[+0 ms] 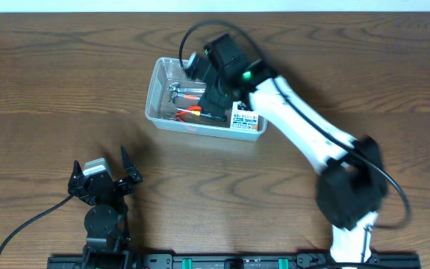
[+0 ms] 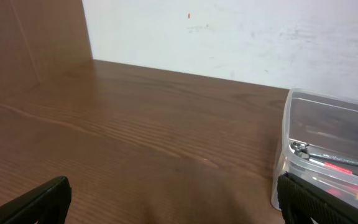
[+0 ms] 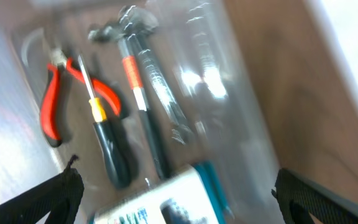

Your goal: Pack container

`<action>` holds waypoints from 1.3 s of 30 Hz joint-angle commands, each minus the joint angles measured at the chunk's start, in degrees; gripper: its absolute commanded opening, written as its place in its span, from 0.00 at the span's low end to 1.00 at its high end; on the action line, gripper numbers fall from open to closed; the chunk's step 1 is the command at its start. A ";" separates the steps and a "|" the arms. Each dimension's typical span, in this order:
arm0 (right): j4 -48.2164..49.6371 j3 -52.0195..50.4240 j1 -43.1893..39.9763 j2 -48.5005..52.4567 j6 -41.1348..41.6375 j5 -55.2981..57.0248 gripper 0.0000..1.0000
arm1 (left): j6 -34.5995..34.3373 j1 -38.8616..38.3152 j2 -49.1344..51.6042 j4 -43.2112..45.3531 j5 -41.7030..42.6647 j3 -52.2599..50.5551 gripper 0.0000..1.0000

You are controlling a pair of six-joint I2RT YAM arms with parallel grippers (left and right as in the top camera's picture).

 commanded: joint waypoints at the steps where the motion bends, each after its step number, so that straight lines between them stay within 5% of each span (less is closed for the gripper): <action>1: -3.61 3.43 0.20 -10.67 8.31 8.37 0.99 | 0.09 -0.17 -0.22 -1.68 -1.11 -1.27 0.98; 15: -15.50 3.87 12.83 -43.21 9.31 7.19 0.99 | 0.09 -0.17 -0.22 -1.68 -1.11 -1.27 0.98; 20: -17.00 3.87 14.47 -49.64 9.25 -1.81 0.99 | 0.11 -0.17 -0.22 -1.68 -1.14 -1.27 0.98; 30: -31.21 3.85 14.29 -57.94 8.63 8.59 0.99 | 0.09 -0.17 -0.22 -1.68 -1.14 -1.27 0.98; 39: -25.86 -11.15 -6.51 -69.42 8.17 4.50 0.99 | 0.09 -0.17 -0.22 -1.68 -1.14 -1.27 0.98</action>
